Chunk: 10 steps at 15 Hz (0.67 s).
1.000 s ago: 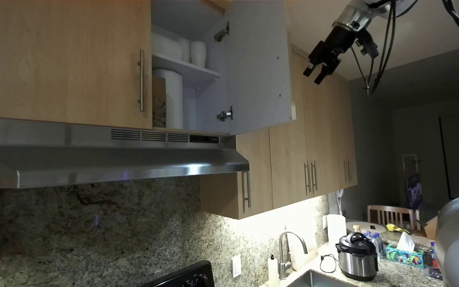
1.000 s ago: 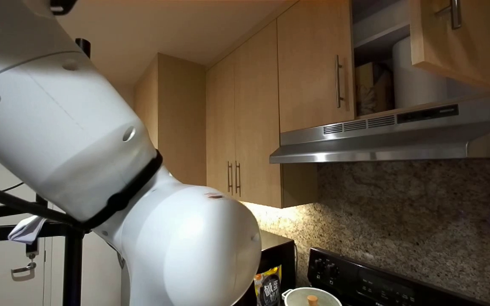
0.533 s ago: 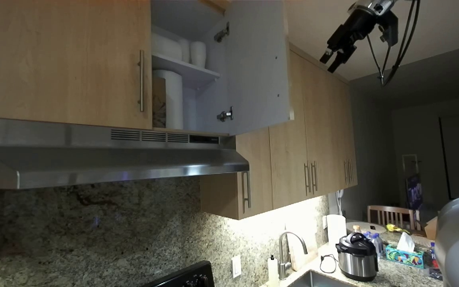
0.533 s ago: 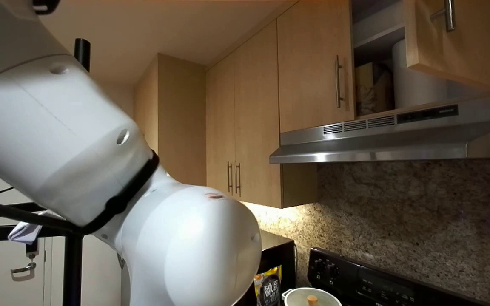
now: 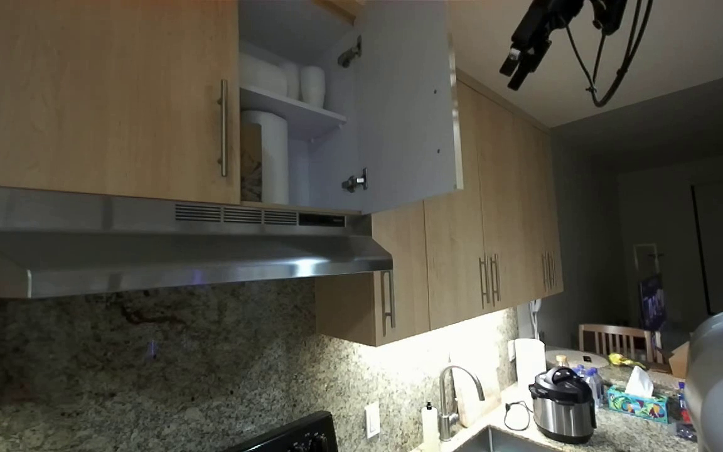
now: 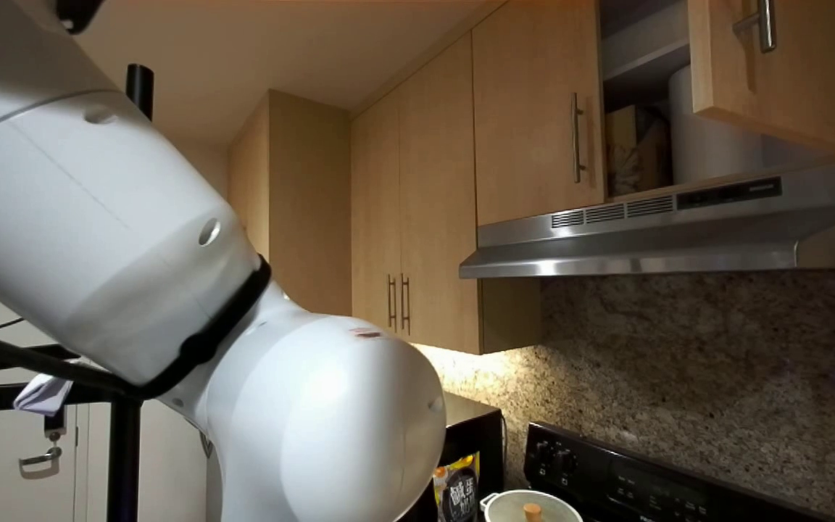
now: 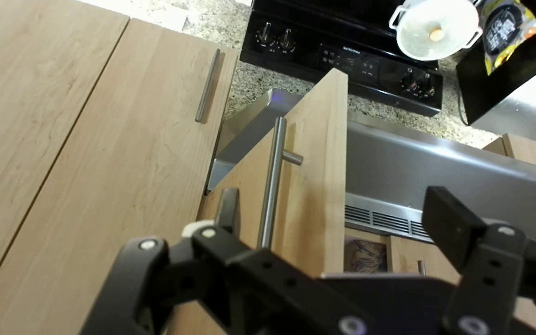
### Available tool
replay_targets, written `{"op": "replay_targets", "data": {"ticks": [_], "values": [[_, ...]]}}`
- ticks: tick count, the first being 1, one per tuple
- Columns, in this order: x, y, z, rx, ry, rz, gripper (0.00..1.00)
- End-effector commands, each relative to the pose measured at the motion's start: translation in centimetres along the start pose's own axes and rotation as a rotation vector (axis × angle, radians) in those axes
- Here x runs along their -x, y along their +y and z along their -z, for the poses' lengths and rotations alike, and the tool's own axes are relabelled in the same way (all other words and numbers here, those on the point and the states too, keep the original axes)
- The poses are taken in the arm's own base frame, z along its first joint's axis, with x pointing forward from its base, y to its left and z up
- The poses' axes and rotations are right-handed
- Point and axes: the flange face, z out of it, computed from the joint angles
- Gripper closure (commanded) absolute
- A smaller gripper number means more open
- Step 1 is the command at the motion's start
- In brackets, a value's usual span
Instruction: Open the right door of the cabinet
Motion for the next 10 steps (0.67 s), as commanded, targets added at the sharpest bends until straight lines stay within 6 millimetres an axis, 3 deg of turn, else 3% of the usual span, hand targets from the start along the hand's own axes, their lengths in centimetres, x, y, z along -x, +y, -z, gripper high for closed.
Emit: {"op": "replay_targets", "data": {"ticks": [1, 6, 10], "values": [[-2.4, -2.8, 0.6, 0.06, -0.058, 0.092, 0.0], [-6.4, -7.9, 0.9, 0.116, -0.04, 0.186, 0.0], [-10.7, -11.5, -0.5, 0.203, 0.051, 0.104, 0.0]]}}
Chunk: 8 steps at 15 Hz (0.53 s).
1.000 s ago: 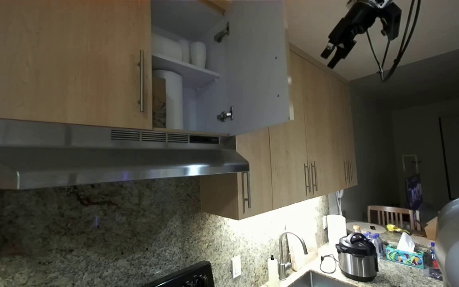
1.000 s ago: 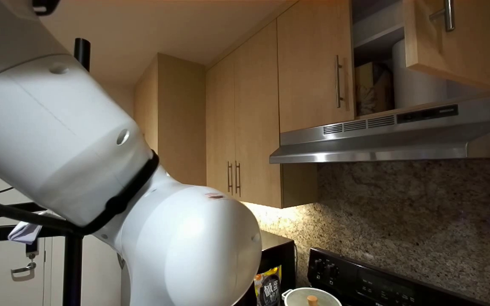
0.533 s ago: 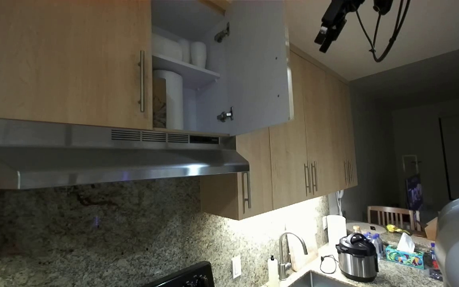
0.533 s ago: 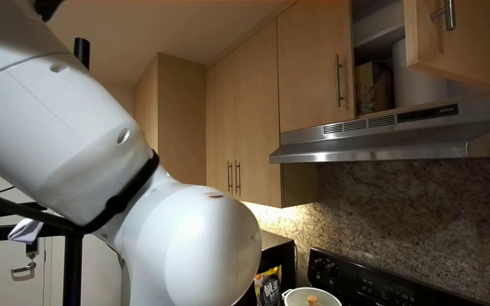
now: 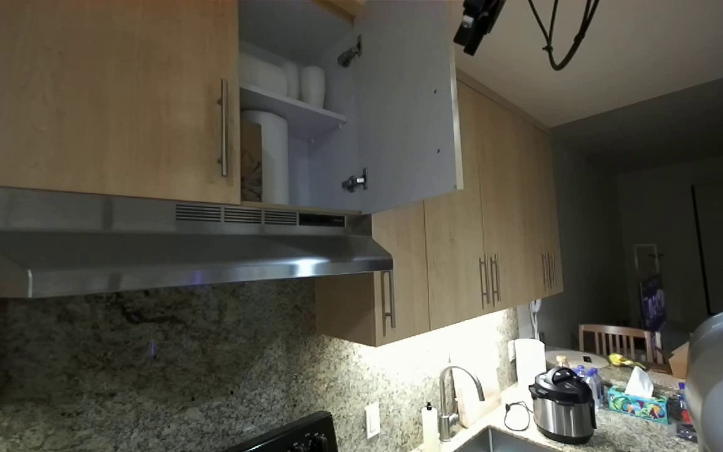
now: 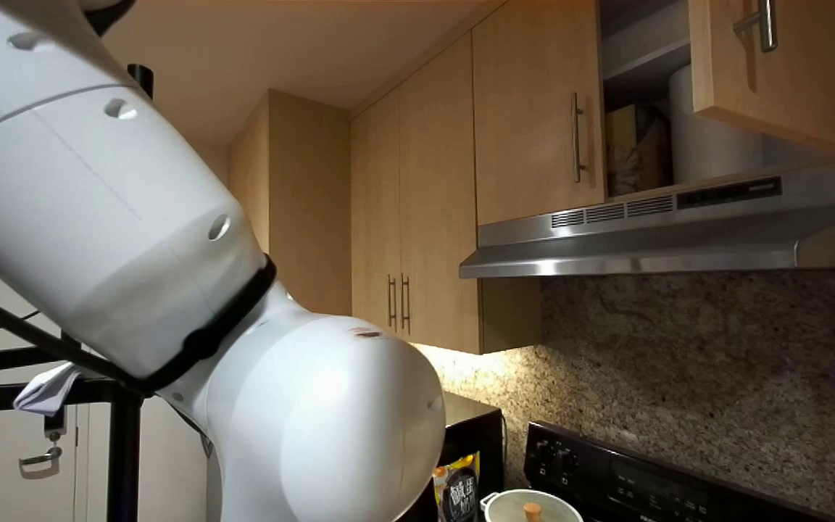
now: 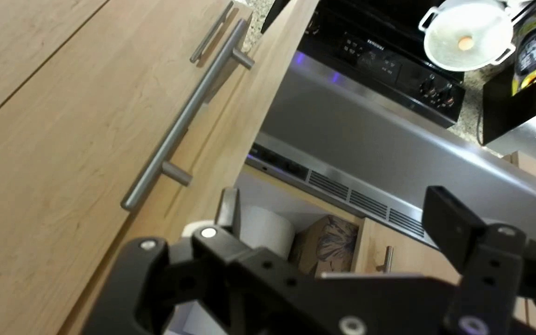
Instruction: Open the right door of the cabinet
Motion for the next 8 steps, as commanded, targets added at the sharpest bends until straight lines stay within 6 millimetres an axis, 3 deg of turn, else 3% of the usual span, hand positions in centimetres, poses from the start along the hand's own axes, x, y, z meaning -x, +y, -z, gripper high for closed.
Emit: {"op": "replay_targets", "data": {"ticks": [1, 5, 8], "values": [[-4.3, -2.3, -1.0, 0.109, 0.059, -0.094, 0.0], [-8.6, -4.4, -2.0, 0.215, 0.155, -0.26, 0.0], [-10.0, -4.5, -3.0, 0.297, 0.179, -0.365, 0.0]]}}
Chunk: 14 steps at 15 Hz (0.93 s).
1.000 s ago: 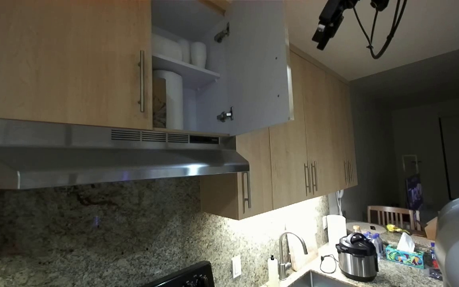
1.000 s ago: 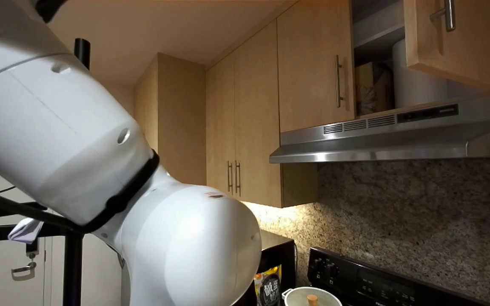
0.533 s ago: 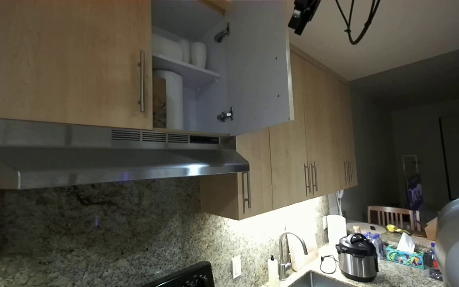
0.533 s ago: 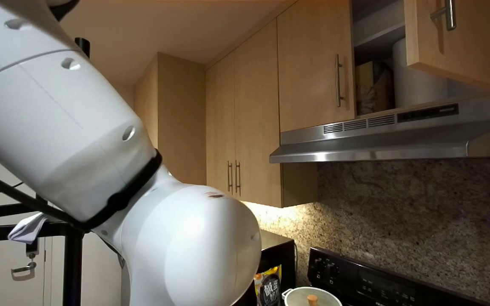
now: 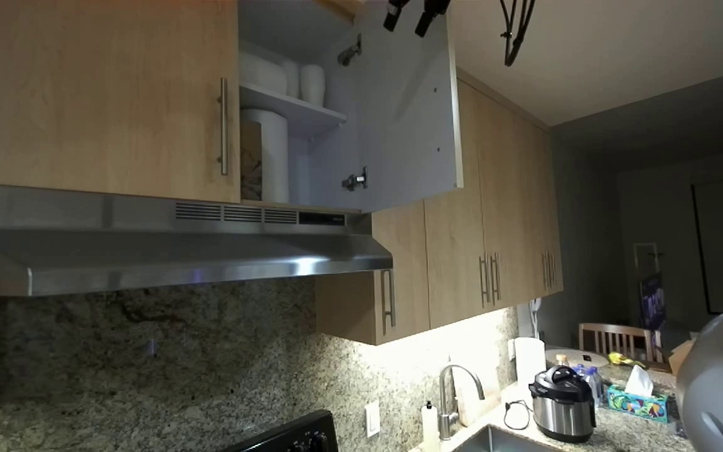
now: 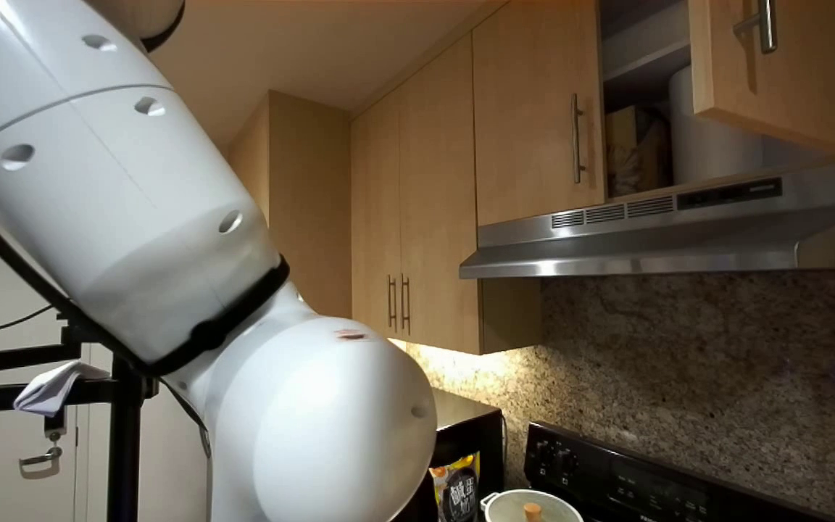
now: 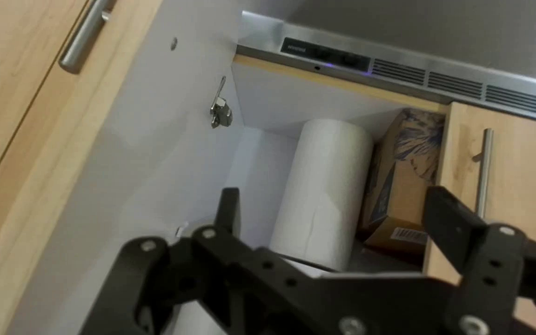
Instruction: Open the right door of the cabinet
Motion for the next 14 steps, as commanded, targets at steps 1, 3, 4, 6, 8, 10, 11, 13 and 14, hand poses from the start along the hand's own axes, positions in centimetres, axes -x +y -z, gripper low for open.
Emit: {"op": "replay_targets", "data": {"ticks": [1, 3, 4, 6, 8, 10, 11, 13, 14], "values": [[-0.9, -0.3, -1.3, 0.117, 0.027, -0.118, 0.0], [-1.1, 0.2, -1.8, 0.176, 0.026, -0.179, 0.0], [-1.1, 0.5, -2.1, 0.197, 0.023, -0.207, 0.0], [-0.9, 1.1, -2.6, 0.217, 0.006, -0.249, 0.0], [-0.7, 1.6, -3.1, 0.244, -0.002, -0.273, 0.0], [-0.5, 2.2, -3.4, 0.27, -0.013, -0.297, 0.0], [-0.4, 2.4, -3.7, 0.272, -0.025, -0.301, 0.0], [-0.2, 2.9, -4.5, 0.304, -0.041, -0.309, 0.0], [-0.2, 3.3, -4.8, 0.328, -0.04, -0.319, 0.0]]}}
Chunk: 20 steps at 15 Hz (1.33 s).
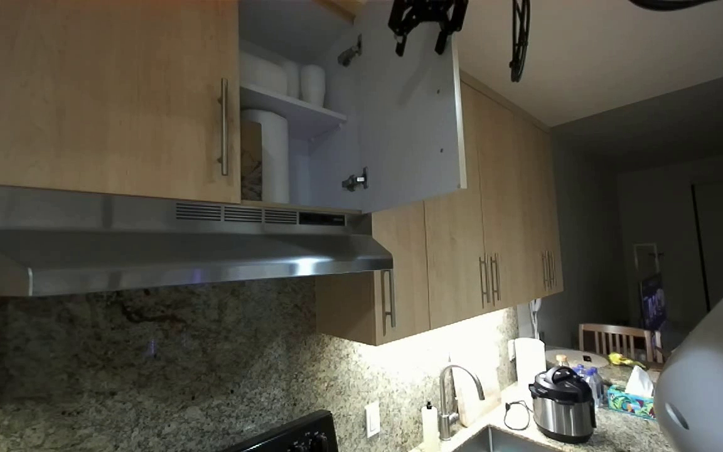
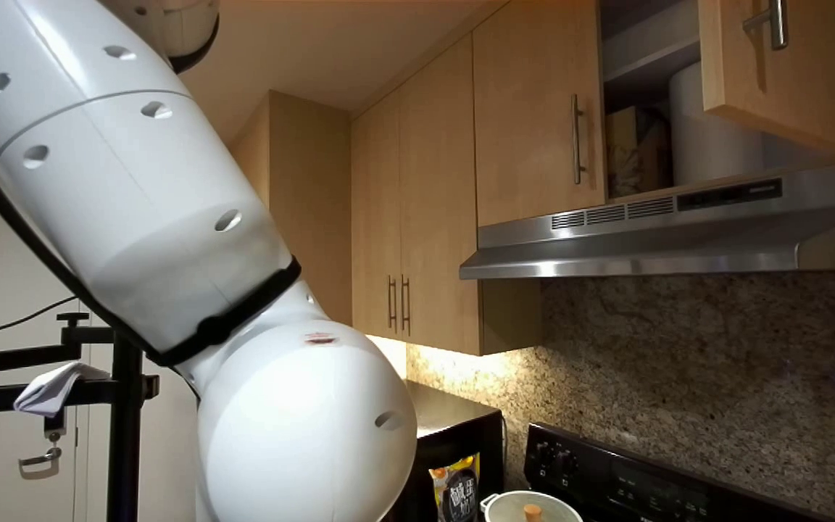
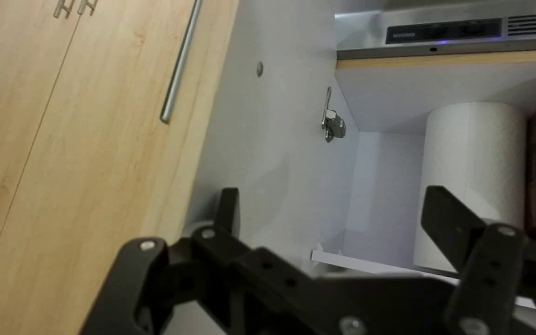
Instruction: Open the right door of the cabinet
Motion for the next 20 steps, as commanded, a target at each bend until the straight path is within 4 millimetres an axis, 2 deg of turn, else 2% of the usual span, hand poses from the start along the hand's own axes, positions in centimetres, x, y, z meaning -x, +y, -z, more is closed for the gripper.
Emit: {"op": "replay_targets", "data": {"ticks": [1, 7, 15, 17, 20], "values": [[0.1, 0.8, -1.7, 0.097, -0.003, -0.045, 0.0], [-0.4, 2.4, -3.9, 0.236, 0.047, -0.127, 0.0], [-0.9, 3.4, -6.9, 0.379, 0.16, -0.215, 0.0], [-0.9, 3.3, -7.0, 0.384, 0.153, -0.211, 0.0], [-0.4, 1.5, -5.3, 0.298, 0.136, -0.156, 0.0]]}}
